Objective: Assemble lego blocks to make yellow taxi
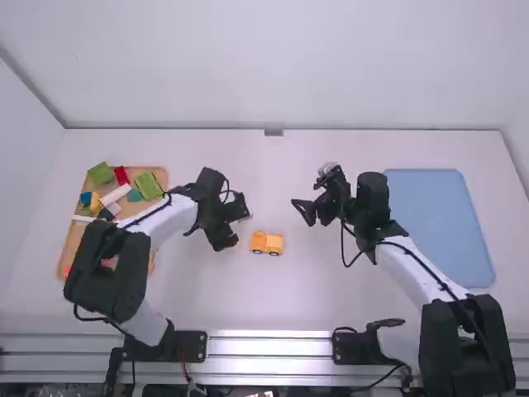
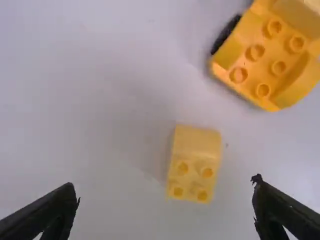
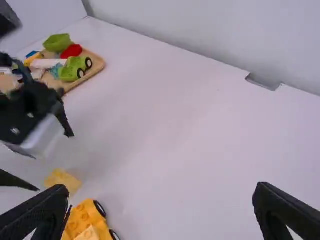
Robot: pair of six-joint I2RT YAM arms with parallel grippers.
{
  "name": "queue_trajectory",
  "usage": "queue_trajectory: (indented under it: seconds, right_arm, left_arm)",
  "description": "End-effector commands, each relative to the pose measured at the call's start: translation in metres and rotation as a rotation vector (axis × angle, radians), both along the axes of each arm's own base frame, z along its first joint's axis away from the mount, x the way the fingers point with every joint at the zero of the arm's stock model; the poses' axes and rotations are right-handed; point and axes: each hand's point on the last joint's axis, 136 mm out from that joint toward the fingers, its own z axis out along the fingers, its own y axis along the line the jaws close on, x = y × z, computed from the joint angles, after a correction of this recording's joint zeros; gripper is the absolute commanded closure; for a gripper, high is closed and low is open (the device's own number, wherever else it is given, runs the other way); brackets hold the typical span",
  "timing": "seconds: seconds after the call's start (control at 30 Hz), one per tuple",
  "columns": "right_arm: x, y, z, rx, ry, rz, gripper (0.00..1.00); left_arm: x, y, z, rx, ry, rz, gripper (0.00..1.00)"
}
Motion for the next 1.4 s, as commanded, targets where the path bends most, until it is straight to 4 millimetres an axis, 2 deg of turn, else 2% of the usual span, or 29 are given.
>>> queue_trajectory:
  seconds: [0.0, 0.17, 0.3, 0.37, 0.4, 0.43, 0.5, 0.6, 0.67, 0.73, 0.77, 0.83, 0.87, 0.9, 0.97, 1.07, 1.2, 1.23, 1.33, 1.37]
  right_arm:
    - [-0.002, 0.001, 0.009, 0.01, -0.029, 0.013, 0.02]
    - [-0.003, 0.001, 0.008, 0.011, -0.021, 0.015, 0.02]
    - [-0.003, 0.001, 0.008, 0.023, -0.008, 0.007, 0.02]
    - [-0.003, 0.001, 0.008, 0.026, -0.005, 0.005, 0.02]
    - [-0.003, 0.001, 0.008, 0.026, -0.005, 0.005, 0.02]
    - [-0.003, 0.001, 0.008, 0.026, -0.005, 0.005, 0.02]
    - [-0.003, 0.001, 0.008, 0.026, -0.005, 0.005, 0.02]
    - [-0.003, 0.001, 0.008, 0.024, -0.009, 0.006, 0.02]
    - [-0.003, 0.001, 0.009, 0.024, -0.009, 0.006, 0.02]
    - [-0.002, 0.001, 0.009, 0.023, -0.01, 0.002, 0.02]
    - [-0.002, 0.001, 0.009, 0.022, -0.011, 0.002, 0.02]
    - [-0.002, 0.001, 0.009, 0.023, -0.012, 0.002, 0.02]
    - [-0.002, 0.001, 0.009, 0.023, -0.013, 0.003, 0.02]
    - [-0.002, 0.001, 0.009, 0.023, -0.015, 0.003, 0.02]
    - [-0.002, 0.001, 0.009, 0.017, -0.021, 0.007, 0.02]
    - [-0.002, 0.001, 0.009, 0.008, -0.03, 0.012, 0.02]
    - [-0.002, 0.001, 0.009, 0.008, -0.031, 0.013, 0.02]
    - [-0.002, 0.001, 0.008, 0.007, -0.028, 0.012, 0.02]
    - [-0.002, 0.001, 0.008, 0.008, -0.026, 0.012, 0.02]
    - [-0.002, 0.001, 0.008, 0.009, -0.025, 0.011, 0.02]
  left_arm:
    - [-0.007, -0.005, -0.014, 0.025, 0.047, -0.02, 0.07]
    - [-0.007, -0.004, -0.031, 0.09, 0.097, 0.013, 0.09]
    - [-0.007, -0.001, -0.041, 0.109, 0.115, 0.019, 0.19]
    - [-0.009, -0.003, -0.042, 0.097, 0.121, 0.016, 0.32]
    - [-0.009, -0.003, -0.042, 0.091, 0.124, 0.017, 0.33]
    - [-0.009, -0.006, -0.041, 0.076, 0.127, 0.016, 0.4]
    - [-0.009, -0.009, -0.04, 0.068, 0.135, 0.036, 0.42]
    - [-0.001, -0.007, -0.036, 0.063, 0.143, 0.196, 0.62]
    - [0.001, -0.009, -0.035, 0.054, 0.146, 0.239, 0.71]
    - [0.007, -0.01, -0.031, 0.031, 0.164, 0.403, 0.85]
    - [0.008, -0.009, -0.03, 0.025, 0.178, 0.495, 0.96]
    - [0.011, 0.001, -0.03, 0.058, 0.174, 0.646, 0.98]
    - [0.012, 0.008, -0.031, 0.074, 0.174, 0.771, 0.91]
    - [0.011, 0.014, -0.031, 0.093, 0.173, 0.882, 0.79]
    - [0.011, 0.022, -0.031, 0.107, 0.162, 1.027, 0.84]
    - [0.013, 0.029, -0.031, 0.091, 0.148, 1.242, 0.84]
    - [0.018, 0.023, -0.033, -0.025, 0.189, 1.535, 0.87]
    - [0.018, 0.02, -0.034, -0.052, 0.211, 1.606, 0.98]
    - [0.016, 0.005, -0.034, -0.145, 0.318, 1.78, 0.98]
    - [0.012, -0.005, -0.033, -0.178, 0.399, 1.843, 0.98]
